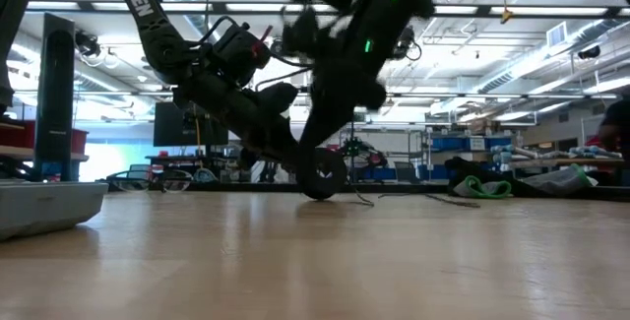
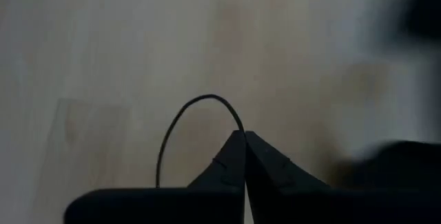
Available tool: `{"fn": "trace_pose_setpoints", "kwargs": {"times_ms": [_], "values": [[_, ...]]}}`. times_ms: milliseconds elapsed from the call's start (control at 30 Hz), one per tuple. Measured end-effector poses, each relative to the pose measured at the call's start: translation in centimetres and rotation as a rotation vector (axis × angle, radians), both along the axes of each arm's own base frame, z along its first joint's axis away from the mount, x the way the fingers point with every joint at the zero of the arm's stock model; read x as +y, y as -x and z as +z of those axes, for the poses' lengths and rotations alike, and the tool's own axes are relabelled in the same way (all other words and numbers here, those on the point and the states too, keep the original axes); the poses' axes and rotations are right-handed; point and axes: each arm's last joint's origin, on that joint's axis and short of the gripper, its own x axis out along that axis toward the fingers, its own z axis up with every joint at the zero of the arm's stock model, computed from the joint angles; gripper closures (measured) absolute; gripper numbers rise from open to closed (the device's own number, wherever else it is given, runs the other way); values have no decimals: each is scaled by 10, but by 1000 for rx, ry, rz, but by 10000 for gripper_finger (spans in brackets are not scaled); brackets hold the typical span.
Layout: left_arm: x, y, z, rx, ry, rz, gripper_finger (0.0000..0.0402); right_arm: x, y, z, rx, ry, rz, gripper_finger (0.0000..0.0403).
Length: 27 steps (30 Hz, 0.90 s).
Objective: Coil cords
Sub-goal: Coil the black wire onto the black spool
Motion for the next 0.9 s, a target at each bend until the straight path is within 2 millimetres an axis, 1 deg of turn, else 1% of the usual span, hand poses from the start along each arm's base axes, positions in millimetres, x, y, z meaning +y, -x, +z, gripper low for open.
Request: {"fn": "trace_pose_setpoints", "kwargs": {"times_ms": [33,67,167,267,400,467,533,733,900], "values": [[0,0,0,-1,1,-1,402,1,3,9,-8,24,-21,402],[0,0,0,-3,4,-3,402,2,5,13,-13,41,-43,402],[-1,0,0,-8,25,-8,402,3,8,13,-3,63,-76,402],[-1,0,0,-11,40,-29,402,2,8,16,-31,110,-144,402],[-2,-1,0,-21,78,-55,402,-1,9,11,-30,178,-253,403],[-3,-1,0,-23,88,-62,402,-3,9,11,-63,218,-311,403],[-3,-1,0,-25,93,-70,402,-5,15,10,-64,256,-356,403],[-3,-1,1,-28,95,-71,402,-16,15,4,-124,258,-405,403],[-2,0,0,-21,97,-58,402,-26,15,3,-156,316,-457,403]]}}
